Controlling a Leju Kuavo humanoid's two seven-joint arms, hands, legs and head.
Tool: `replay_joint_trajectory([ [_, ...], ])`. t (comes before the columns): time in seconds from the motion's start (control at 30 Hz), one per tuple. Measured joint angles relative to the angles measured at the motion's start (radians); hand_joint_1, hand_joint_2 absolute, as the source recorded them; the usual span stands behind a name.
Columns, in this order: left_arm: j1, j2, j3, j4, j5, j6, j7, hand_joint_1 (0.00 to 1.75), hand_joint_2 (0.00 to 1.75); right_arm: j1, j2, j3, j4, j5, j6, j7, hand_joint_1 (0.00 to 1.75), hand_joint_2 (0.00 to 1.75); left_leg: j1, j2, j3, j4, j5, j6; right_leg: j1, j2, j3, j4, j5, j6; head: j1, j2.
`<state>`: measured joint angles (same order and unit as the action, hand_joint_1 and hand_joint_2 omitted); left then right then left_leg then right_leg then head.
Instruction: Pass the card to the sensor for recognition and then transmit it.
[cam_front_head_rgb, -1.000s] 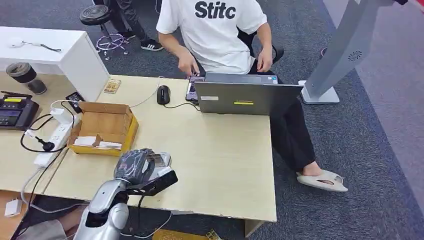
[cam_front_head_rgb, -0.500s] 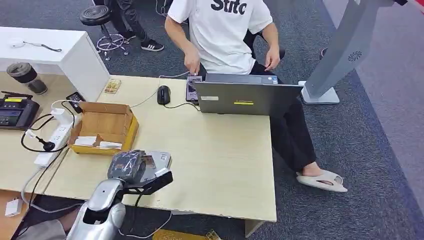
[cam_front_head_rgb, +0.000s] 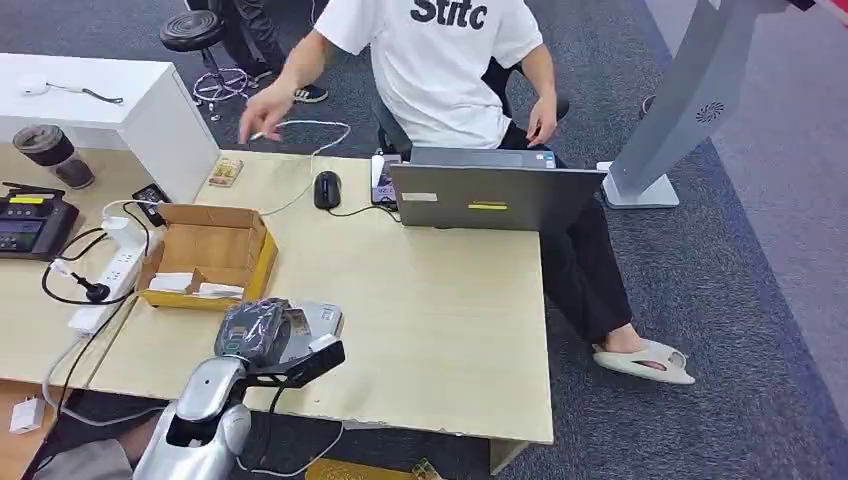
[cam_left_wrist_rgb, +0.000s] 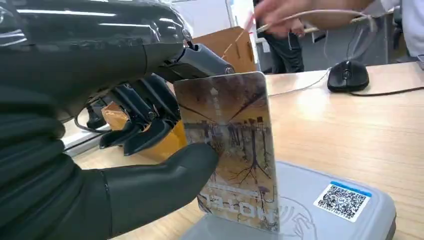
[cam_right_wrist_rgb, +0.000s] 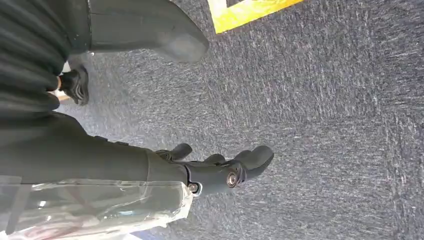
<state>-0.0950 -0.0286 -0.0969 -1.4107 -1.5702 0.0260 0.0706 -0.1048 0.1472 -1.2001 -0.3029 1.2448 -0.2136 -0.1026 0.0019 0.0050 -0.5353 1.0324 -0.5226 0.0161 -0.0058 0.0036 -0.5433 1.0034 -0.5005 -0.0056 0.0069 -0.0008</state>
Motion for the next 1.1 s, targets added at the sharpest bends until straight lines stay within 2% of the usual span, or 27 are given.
replay_joint_trajectory([
  [0.17, -0.027, 0.01, 0.0, -0.019, -0.001, 0.015, -0.006, 1.75, 1.75, 0.0, 0.0, 0.0, 0.0, 0.017, -0.005, 0.0, 0.0, 1.75, 0.0, 0.0, 0.0, 0.0, 0.0, 0.0, 0.0, 0.0, 0.0, 0.0, 0.0, 0.0, 0.0, 0.0],
  [0.43, -0.201, 0.05, 0.0, -0.097, -0.001, 0.005, 0.011, 1.75, 1.75, 0.0, 0.0, 0.003, 0.0, 0.061, -0.005, -0.002, 0.0, 1.75, 0.0, 0.0, 0.0, 0.0, 0.001, 0.0, 0.0, 0.0, 0.0, 0.0, 0.001, -0.001, 0.0, 0.0],
  [0.53, -0.24, 0.059, 0.0, -0.113, -0.001, 0.002, 0.012, 1.75, 1.75, 0.0, 0.0, 0.003, 0.0, 0.069, -0.005, -0.003, 0.0, 1.75, 0.0, -0.001, -0.001, 0.0, 0.001, 0.0, 0.0, 0.0, 0.0, 0.0, 0.001, -0.001, 0.0, 0.0],
  [0.87, -0.26, 0.076, 0.0, -0.128, -0.001, 0.008, 0.034, 1.75, 1.75, 0.0, 0.0, 0.008, 0.0, 0.072, -0.007, -0.006, 0.0, 1.75, 0.0, 0.0, -0.001, 0.0, 0.001, 0.0, 0.0, 0.0, -0.001, 0.0, 0.001, -0.001, 0.0, 0.0],
  [1.1, -0.302, 0.103, 0.01, -0.14, -0.001, 0.008, 0.039, 1.75, 1.75, 0.0, 0.0, 0.019, 0.001, 0.088, -0.021, -0.006, 0.0, 1.75, 0.0, 0.001, -0.001, 0.0, 0.001, 0.0, 0.0, 0.001, -0.001, 0.001, 0.001, -0.001, 0.0, 0.0],
])
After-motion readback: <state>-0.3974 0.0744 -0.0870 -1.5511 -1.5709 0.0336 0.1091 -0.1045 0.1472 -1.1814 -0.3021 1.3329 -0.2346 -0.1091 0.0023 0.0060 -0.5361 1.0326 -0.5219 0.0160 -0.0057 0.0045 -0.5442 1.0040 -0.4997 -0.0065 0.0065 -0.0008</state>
